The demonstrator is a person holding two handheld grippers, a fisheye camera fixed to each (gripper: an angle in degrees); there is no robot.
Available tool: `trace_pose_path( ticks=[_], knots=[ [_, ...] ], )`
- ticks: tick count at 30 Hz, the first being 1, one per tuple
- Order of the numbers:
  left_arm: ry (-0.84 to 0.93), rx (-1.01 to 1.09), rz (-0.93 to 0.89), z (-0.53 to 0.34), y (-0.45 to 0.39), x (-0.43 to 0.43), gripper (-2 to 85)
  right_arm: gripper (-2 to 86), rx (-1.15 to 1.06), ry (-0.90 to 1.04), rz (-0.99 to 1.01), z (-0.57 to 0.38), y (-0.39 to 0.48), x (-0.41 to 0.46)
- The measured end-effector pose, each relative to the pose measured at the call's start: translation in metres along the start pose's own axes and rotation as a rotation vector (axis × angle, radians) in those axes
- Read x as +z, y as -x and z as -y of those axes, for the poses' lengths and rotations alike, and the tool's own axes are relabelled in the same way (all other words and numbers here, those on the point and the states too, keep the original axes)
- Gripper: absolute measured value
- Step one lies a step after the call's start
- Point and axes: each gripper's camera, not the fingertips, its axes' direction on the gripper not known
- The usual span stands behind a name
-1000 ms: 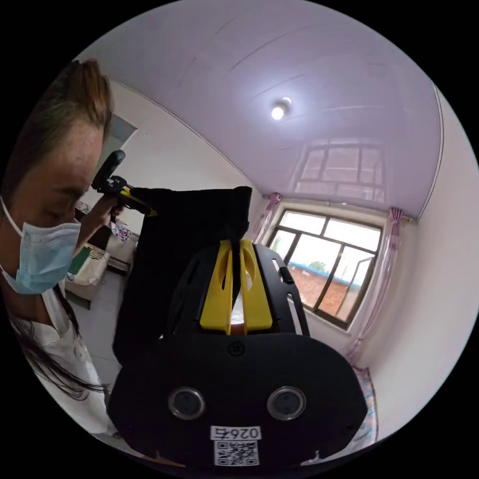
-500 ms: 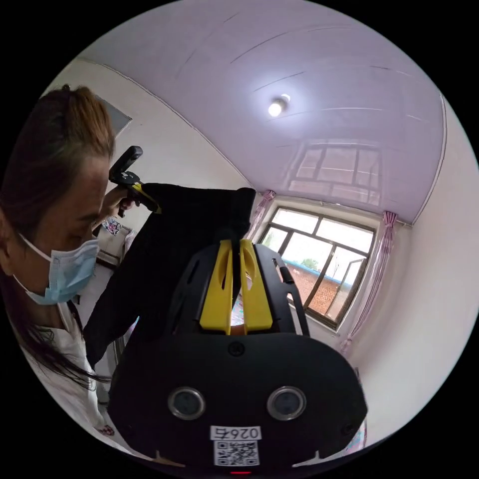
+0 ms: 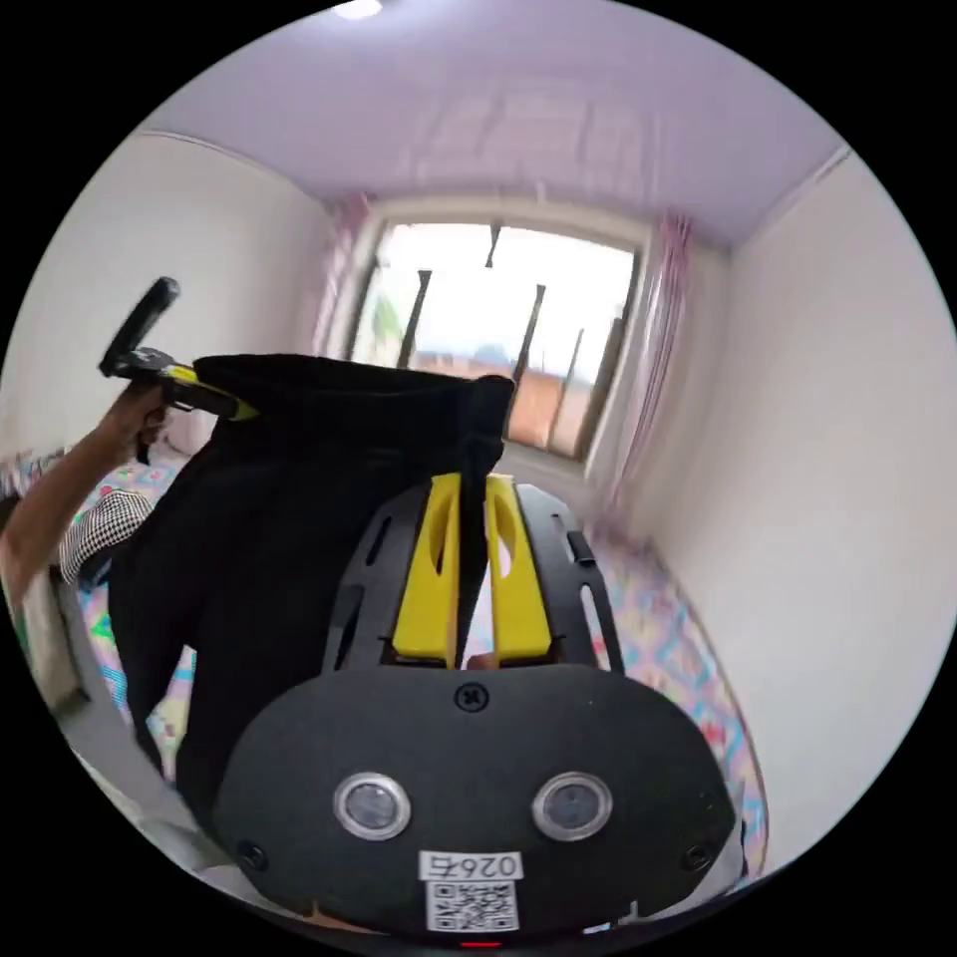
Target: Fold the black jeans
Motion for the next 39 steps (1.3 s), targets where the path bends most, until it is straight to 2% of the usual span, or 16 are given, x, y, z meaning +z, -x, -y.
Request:
trace_pose_path(
  ticks=[1, 2, 3, 5, 8, 12, 14, 18, 22, 24, 26, 28, 31, 33, 37, 39],
  knots=[
    [-0.055, -0.075, -0.057, -0.002, 0.031, 0.023, 3.1, 1.6, 0.036, 0.08, -0.044, 0.007, -0.007, 0.025],
    [-0.198, -0.085, -0.144, -0.02, 0.051, 0.034, 0.9, 0.9, 0.114, 0.034, -0.102, 0.001, -0.015, 0.039],
    [-0.244, -0.091, -0.196, -0.029, 0.061, 0.041, 0.5, -0.4, 0.198, -0.107, -0.075, -0.019, -0.019, 0.032],
    [-0.24, -0.034, -0.323, -0.066, 0.102, 0.067, -0.5, -1.0, 0.158, -0.172, 0.011, -0.049, -0.012, 0.031],
    [-0.24, -0.037, -0.362, -0.132, 0.152, 0.073, -0.9, -1.2, 0.06, -0.19, 0.002, -0.122, 0.011, 0.022],
    [-0.393, -0.107, -0.56, -0.224, 0.211, 0.041, -1.0, -1.2, 0.062, -0.36, -0.072, -0.247, 0.029, -0.047],
    [-0.57, -0.212, -0.667, -0.281, 0.243, 0.007, -1.0, -1.1, 0.1, -0.447, -0.104, -0.288, 0.027, -0.09],
    [-0.849, -0.288, -0.663, -0.346, 0.256, -0.06, -0.9, -1.0, 0.175, -0.671, -0.03, -0.355, 0.0, -0.187],
    [-1.022, -0.144, -0.632, -0.375, 0.232, -0.136, -0.6, -1.0, 0.182, -0.84, 0.174, -0.388, -0.034, -0.243],
    [-1.116, -0.047, -0.688, -0.382, 0.22, -0.163, 0.0, -1.0, 0.155, -0.811, 0.313, -0.391, -0.054, -0.26],
    [-1.254, 0.1, -0.843, -0.39, 0.211, -0.188, 1.6, -1.0, 0.157, -0.748, 0.29, -0.391, -0.061, -0.263],
    [-1.305, 0.227, -0.945, -0.393, 0.205, -0.202, 0.6, -1.0, 0.161, -0.713, 0.235, -0.396, -0.067, -0.262],
    [-1.313, 0.352, -0.978, -0.393, 0.187, -0.223, -0.3, -1.0, 0.182, -0.693, 0.323, -0.417, -0.087, -0.256],
    [-1.299, 0.396, -0.96, -0.39, 0.173, -0.233, 0.2, -1.0, 0.207, -0.655, 0.415, -0.435, -0.105, -0.249],
    [-1.189, 0.42, -0.816, -0.373, 0.142, -0.242, 7.2, -1.1, 0.252, -0.594, 0.463, -0.46, -0.131, -0.238],
    [-1.082, 0.432, -0.781, -0.358, 0.14, -0.232, 5.2, -1.1, 0.309, -0.531, 0.496, -0.475, -0.148, -0.223]
  ],
)
